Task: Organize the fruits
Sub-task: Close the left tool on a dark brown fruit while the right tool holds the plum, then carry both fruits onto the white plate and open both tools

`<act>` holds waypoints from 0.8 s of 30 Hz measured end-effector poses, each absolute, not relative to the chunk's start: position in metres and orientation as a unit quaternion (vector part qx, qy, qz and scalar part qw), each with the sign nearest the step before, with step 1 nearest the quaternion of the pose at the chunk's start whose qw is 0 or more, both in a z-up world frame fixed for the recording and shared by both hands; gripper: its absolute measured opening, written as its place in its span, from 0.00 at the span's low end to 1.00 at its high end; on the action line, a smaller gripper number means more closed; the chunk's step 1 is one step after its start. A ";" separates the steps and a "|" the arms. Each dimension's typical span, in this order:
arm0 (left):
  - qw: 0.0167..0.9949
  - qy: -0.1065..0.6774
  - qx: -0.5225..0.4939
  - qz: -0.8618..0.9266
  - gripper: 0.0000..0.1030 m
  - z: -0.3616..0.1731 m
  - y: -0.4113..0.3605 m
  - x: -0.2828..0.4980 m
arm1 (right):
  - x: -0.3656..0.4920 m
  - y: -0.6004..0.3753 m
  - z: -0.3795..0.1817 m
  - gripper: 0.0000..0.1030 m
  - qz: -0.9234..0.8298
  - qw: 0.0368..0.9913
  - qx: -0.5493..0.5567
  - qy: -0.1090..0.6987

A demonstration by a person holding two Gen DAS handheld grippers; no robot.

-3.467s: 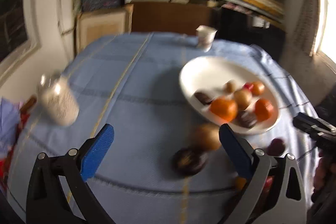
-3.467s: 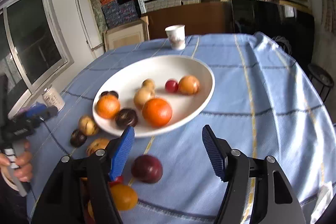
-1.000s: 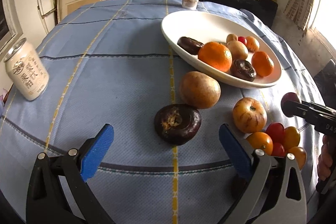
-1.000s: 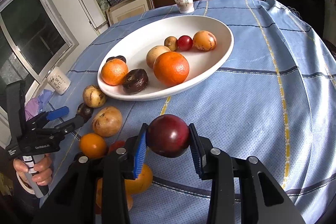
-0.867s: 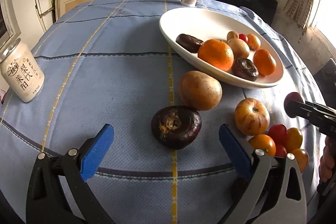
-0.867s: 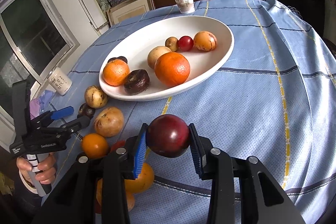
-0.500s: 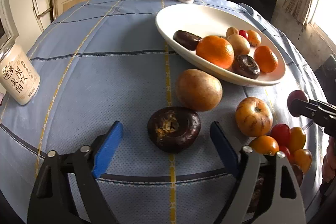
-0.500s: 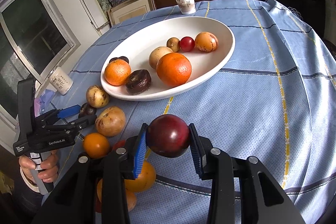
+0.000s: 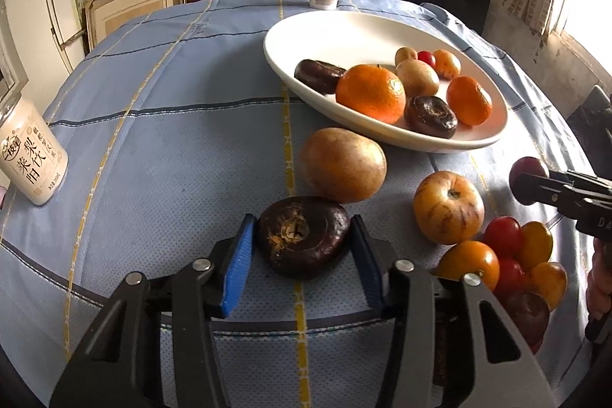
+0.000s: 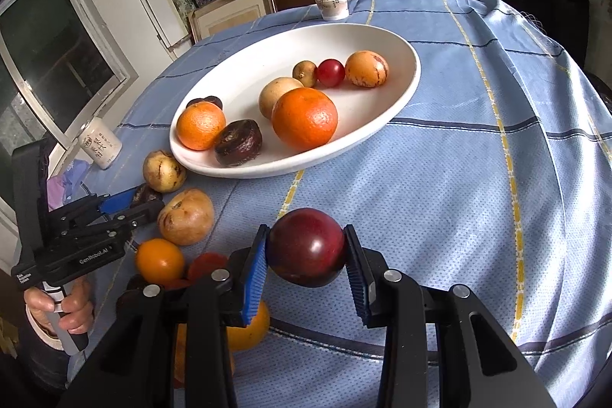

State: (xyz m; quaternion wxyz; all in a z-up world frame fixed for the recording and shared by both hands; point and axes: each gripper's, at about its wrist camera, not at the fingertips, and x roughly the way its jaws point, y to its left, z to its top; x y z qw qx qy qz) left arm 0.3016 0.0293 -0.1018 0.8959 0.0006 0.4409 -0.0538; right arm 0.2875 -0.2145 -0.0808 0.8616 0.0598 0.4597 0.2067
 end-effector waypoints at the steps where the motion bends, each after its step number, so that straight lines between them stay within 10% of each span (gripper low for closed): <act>1: 0.896 0.440 0.000 -0.055 0.47 -0.102 0.030 0.301 | 0.288 -0.215 -0.081 0.38 0.206 0.862 0.061 0.460; 24: 0.922 0.362 -0.066 -0.123 0.47 -0.033 0.023 0.296 | 0.300 -0.216 -0.041 0.38 0.226 0.901 0.099 0.357</act>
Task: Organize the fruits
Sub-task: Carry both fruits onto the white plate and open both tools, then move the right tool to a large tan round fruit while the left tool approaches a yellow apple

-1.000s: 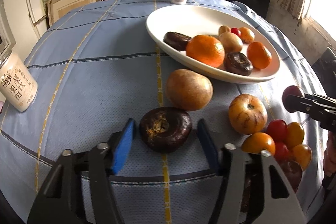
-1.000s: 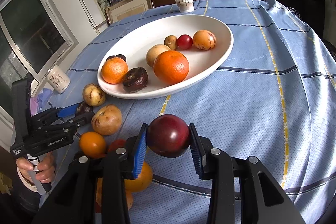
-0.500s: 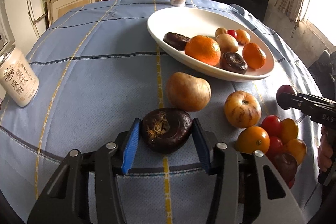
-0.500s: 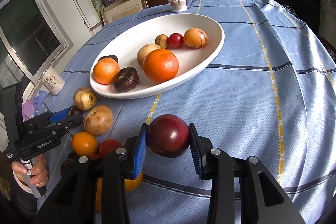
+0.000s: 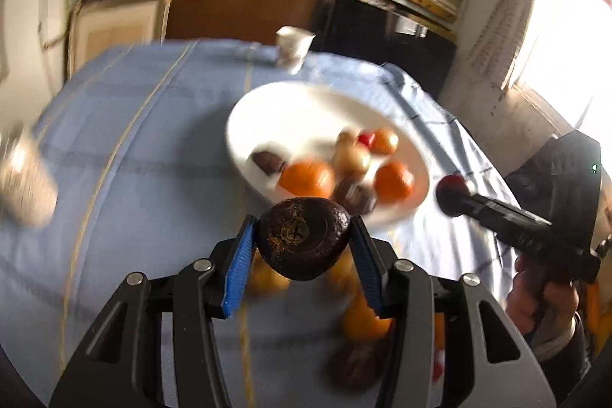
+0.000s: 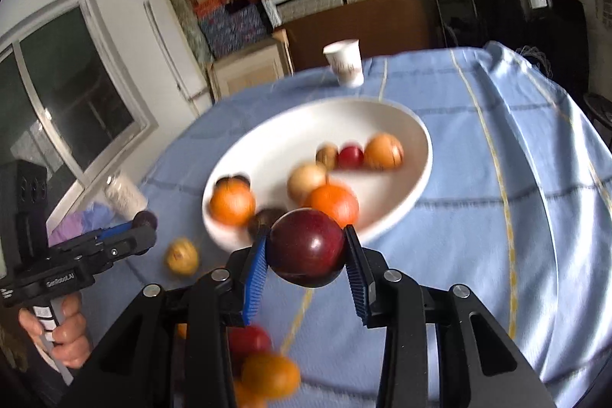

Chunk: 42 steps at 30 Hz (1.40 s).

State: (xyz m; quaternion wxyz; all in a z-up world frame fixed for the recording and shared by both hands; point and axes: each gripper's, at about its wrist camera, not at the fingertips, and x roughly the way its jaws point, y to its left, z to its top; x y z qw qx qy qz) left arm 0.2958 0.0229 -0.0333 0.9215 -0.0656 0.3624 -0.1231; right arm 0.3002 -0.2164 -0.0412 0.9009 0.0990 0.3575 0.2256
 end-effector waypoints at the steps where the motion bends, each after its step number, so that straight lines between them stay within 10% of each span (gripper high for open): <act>1: 0.923 0.359 -0.056 -0.128 0.47 -0.028 0.014 0.308 | 0.307 -0.213 -0.040 0.38 0.219 0.905 0.096 0.352; 9: 0.920 0.378 -0.011 -0.098 0.49 -0.030 -0.032 0.394 | 0.362 -0.215 -0.052 0.52 0.190 0.904 0.131 0.360; 10: 0.922 0.376 -0.009 -0.091 0.61 -0.029 -0.032 0.395 | 0.361 -0.217 -0.051 0.71 0.189 0.904 0.131 0.360; 13: 0.941 0.332 -0.008 -0.069 0.94 -0.013 -0.024 0.374 | 0.350 -0.222 -0.041 0.82 0.197 0.908 0.126 0.347; 16: 0.955 0.290 -0.001 -0.062 0.95 0.000 -0.011 0.340 | 0.332 -0.221 -0.029 0.95 0.175 0.926 0.100 0.321; 24: 0.939 0.339 -0.052 0.001 0.95 -0.044 0.048 0.292 | 0.317 -0.191 -0.038 0.97 0.225 0.917 0.021 0.330; 42: 0.931 0.357 -0.071 -0.015 0.95 -0.043 0.059 0.262 | 0.271 -0.229 -0.070 0.96 0.248 0.844 0.214 0.423</act>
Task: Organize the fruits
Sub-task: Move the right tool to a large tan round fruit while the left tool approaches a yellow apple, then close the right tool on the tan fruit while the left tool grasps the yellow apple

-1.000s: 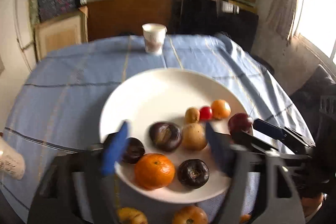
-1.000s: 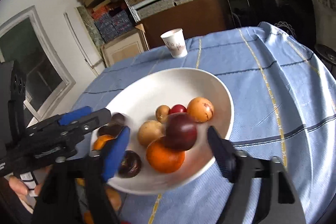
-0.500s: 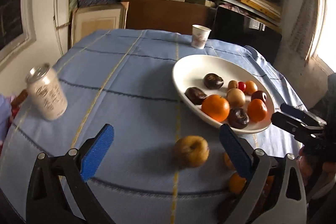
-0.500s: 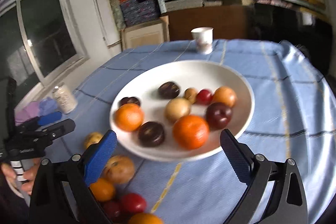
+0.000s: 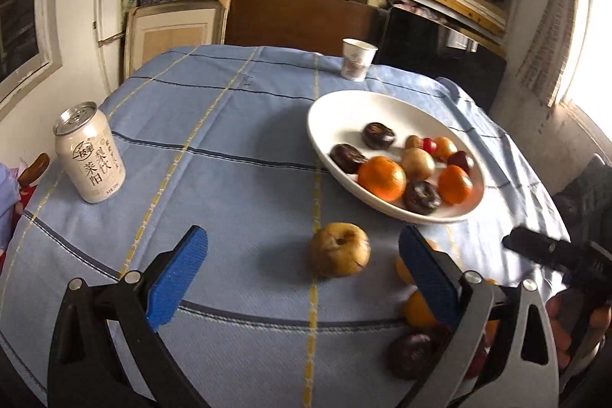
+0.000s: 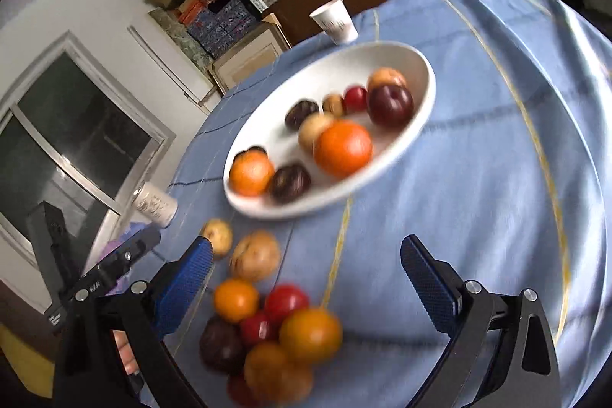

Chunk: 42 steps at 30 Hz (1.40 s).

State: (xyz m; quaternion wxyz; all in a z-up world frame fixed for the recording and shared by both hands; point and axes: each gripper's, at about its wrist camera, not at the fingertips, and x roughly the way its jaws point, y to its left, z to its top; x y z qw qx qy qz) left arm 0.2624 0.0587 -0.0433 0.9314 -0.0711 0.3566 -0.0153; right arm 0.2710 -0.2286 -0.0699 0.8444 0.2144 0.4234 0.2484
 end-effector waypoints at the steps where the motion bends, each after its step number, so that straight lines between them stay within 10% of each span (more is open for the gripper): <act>1: 0.932 0.357 -0.066 -0.020 0.95 -0.043 0.057 0.259 | 0.263 -0.227 -0.070 0.93 0.251 0.845 0.210 0.423; 14: 0.930 0.359 -0.069 -0.036 0.95 -0.046 0.064 0.235 | 0.199 -0.210 -0.086 0.62 0.184 0.846 0.213 0.454; 42: 0.907 0.413 -0.084 -0.011 0.96 -0.074 0.074 0.253 | 0.198 -0.220 -0.094 0.42 0.216 0.834 0.266 0.432</act>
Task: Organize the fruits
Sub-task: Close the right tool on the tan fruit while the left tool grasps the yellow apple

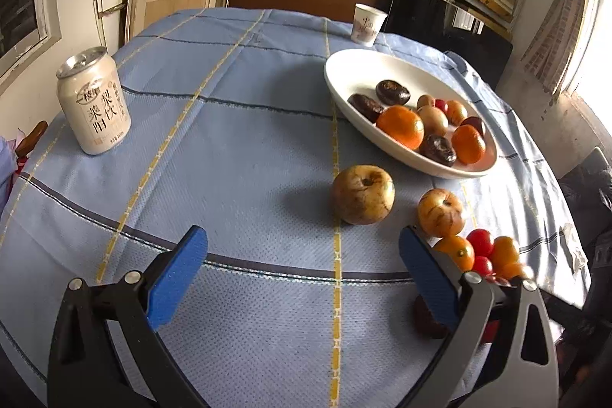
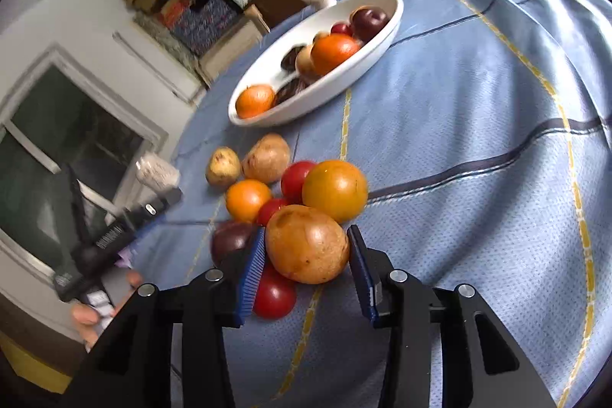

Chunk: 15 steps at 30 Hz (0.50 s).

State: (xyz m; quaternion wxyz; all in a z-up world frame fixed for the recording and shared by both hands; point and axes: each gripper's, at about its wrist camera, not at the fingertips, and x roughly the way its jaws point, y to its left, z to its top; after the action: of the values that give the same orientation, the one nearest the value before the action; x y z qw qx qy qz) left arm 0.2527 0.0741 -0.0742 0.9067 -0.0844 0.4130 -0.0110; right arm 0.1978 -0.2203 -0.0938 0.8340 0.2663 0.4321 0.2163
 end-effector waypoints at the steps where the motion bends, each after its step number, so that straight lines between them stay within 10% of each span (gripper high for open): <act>1: 0.905 0.417 -0.081 -0.012 0.96 -0.077 0.073 0.255 | 0.196 -0.225 -0.093 0.42 0.215 0.836 0.276 0.424; 10: 0.907 0.414 -0.061 -0.048 0.94 -0.082 0.059 0.272 | 0.194 -0.235 -0.090 0.42 0.211 0.837 0.293 0.411; 15: 0.905 0.420 -0.031 -0.059 0.75 -0.084 0.048 0.296 | 0.194 -0.237 -0.093 0.42 0.210 0.834 0.298 0.415</act>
State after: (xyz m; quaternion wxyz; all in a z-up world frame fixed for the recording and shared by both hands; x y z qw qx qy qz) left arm 0.2957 0.0480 -0.0839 0.9051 -0.0308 0.4200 -0.0588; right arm 0.1941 -0.2366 -0.0927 0.8335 0.2977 0.4153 0.2101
